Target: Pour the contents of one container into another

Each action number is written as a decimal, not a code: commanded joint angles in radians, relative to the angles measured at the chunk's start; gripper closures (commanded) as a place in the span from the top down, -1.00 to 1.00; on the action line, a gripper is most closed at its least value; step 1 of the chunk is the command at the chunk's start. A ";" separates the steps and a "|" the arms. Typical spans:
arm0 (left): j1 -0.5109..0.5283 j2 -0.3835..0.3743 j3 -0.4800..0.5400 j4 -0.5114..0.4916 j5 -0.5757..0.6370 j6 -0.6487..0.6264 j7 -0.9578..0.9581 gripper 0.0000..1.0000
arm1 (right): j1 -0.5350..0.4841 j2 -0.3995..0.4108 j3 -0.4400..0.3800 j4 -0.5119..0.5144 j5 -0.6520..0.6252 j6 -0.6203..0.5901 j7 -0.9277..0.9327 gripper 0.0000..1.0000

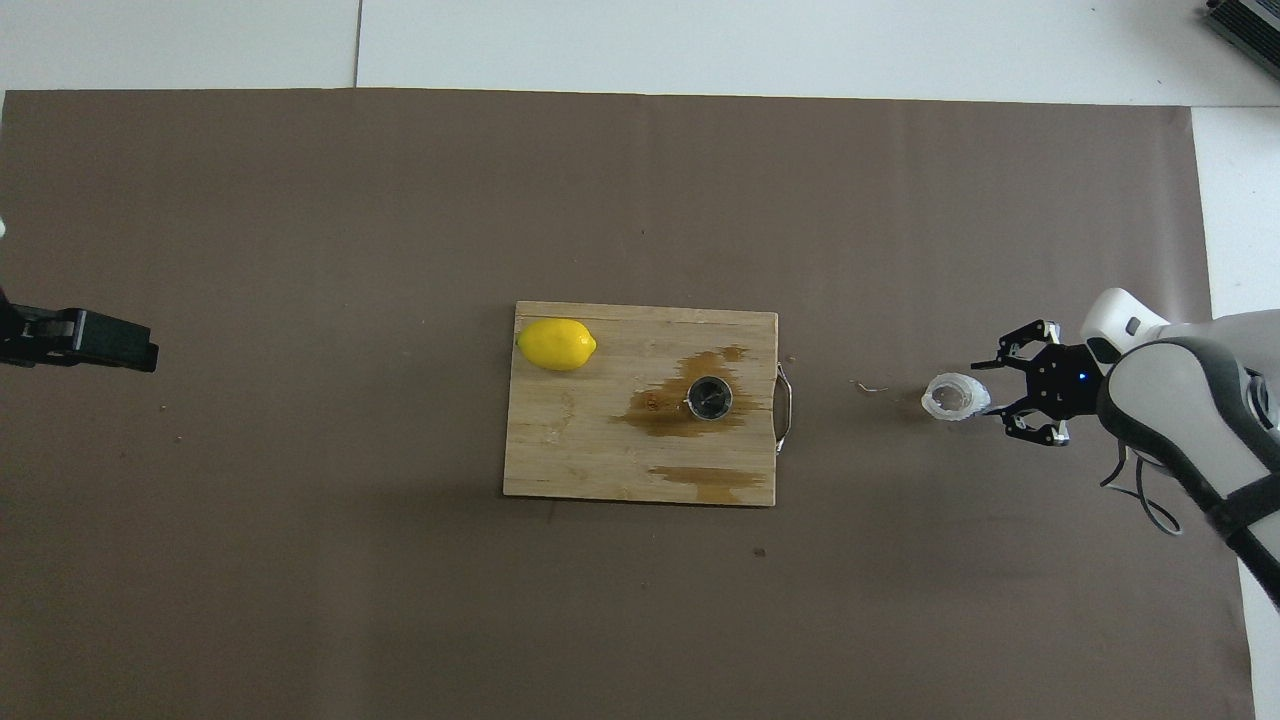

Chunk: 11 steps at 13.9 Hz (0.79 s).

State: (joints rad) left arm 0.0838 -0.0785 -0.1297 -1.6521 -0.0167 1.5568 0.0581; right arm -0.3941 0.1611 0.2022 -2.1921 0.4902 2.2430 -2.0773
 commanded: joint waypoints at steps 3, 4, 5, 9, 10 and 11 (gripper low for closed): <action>-0.001 -0.017 0.004 -0.008 0.004 -0.014 0.006 1.00 | -0.029 -0.095 0.009 0.107 -0.005 -0.016 0.023 1.00; -0.001 -0.017 0.004 -0.008 0.004 -0.014 0.006 1.00 | -0.028 -0.118 0.009 0.129 -0.030 -0.016 0.057 1.00; -0.001 -0.017 0.004 -0.008 0.004 -0.014 0.006 1.00 | -0.019 -0.141 0.011 0.141 -0.059 -0.016 0.119 1.00; -0.001 -0.017 0.004 -0.008 0.004 -0.014 0.006 1.00 | 0.015 -0.181 0.025 0.240 -0.240 -0.094 0.478 1.00; -0.001 -0.017 0.004 -0.008 0.004 -0.014 0.006 1.00 | 0.026 -0.181 0.025 0.279 -0.266 -0.106 0.587 1.00; -0.001 -0.017 0.004 -0.008 0.004 -0.014 0.006 1.00 | 0.046 -0.179 0.026 0.310 -0.269 -0.094 0.685 1.00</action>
State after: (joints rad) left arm 0.0838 -0.0785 -0.1297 -1.6521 -0.0167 1.5567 0.0581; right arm -0.3632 -0.0289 0.2222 -1.9521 0.2591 2.1747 -1.5489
